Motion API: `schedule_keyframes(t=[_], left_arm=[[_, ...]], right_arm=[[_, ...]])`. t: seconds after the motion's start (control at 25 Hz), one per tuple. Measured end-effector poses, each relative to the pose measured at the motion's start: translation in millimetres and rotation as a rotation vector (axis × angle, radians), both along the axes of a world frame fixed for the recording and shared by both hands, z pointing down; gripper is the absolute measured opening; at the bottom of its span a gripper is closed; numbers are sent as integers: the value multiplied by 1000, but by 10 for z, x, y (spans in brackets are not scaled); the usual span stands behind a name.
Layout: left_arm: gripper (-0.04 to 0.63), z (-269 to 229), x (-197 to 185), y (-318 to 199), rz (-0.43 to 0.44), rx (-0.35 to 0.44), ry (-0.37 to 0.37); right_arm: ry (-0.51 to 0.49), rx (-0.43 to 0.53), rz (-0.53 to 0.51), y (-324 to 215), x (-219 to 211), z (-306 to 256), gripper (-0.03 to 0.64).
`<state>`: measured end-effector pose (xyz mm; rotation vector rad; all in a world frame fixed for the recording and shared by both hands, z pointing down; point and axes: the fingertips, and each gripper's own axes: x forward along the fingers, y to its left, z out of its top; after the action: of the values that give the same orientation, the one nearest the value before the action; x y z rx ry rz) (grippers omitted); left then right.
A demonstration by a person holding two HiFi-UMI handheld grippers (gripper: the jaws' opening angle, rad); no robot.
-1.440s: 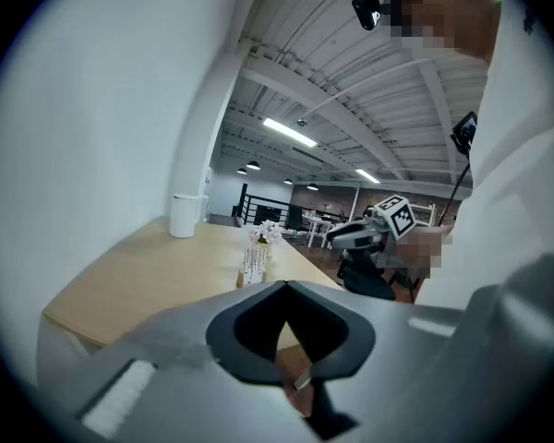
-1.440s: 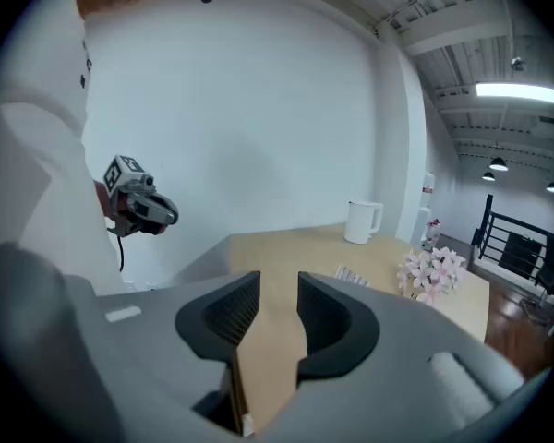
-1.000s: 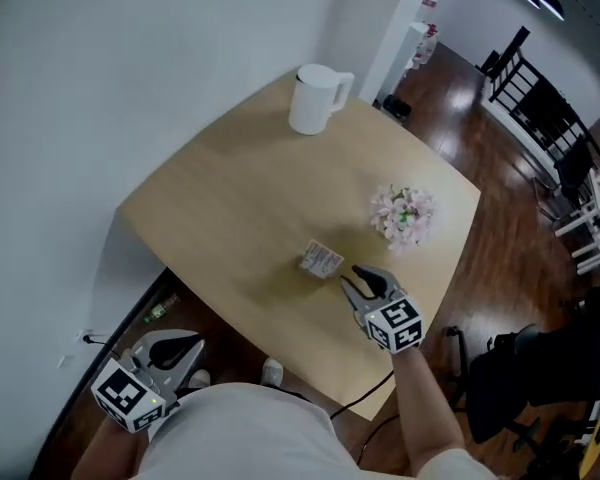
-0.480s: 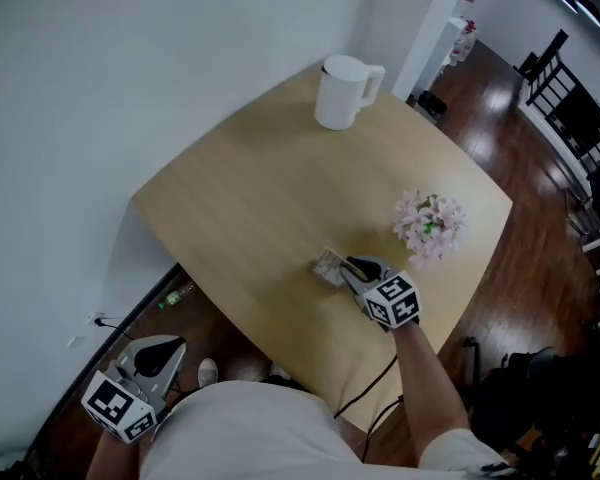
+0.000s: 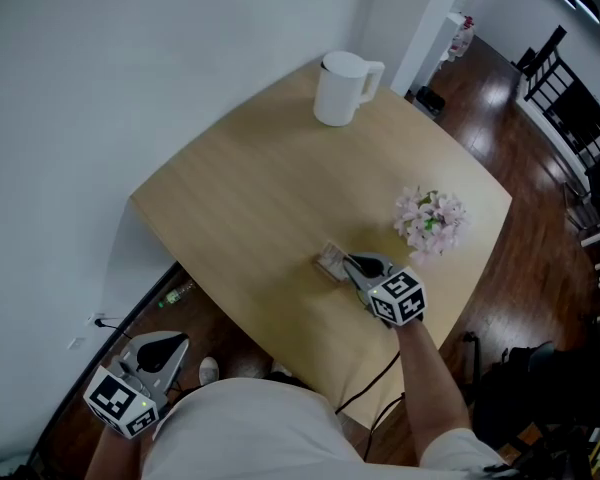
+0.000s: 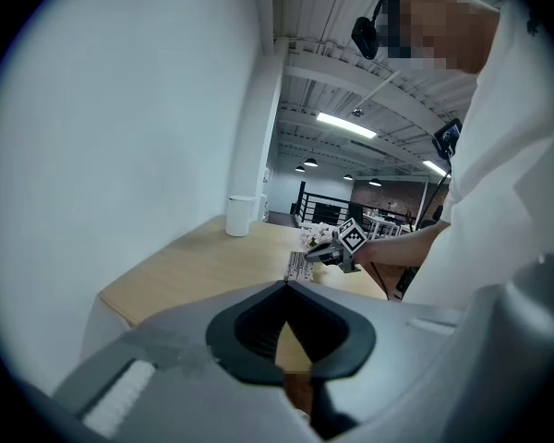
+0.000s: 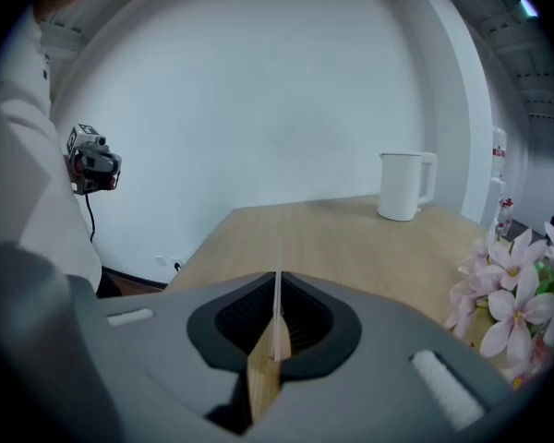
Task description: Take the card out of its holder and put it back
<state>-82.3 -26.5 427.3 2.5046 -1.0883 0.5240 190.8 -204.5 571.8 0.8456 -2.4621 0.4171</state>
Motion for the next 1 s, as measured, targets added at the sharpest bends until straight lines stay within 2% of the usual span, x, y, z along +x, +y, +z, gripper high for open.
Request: schedule_keyframes(t=[0.6, 0.8, 1.0], left_arm=[[5, -53, -228, 14, 102, 40, 48], [5, -41, -444, 84, 129, 57, 61], [5, -25, -765, 206, 137, 71, 73]], right_arm=[[29, 138, 75, 214, -71, -846, 21], [42, 158, 62, 507, -366, -1060, 21], [39, 165, 14, 928, -896, -1239, 21]])
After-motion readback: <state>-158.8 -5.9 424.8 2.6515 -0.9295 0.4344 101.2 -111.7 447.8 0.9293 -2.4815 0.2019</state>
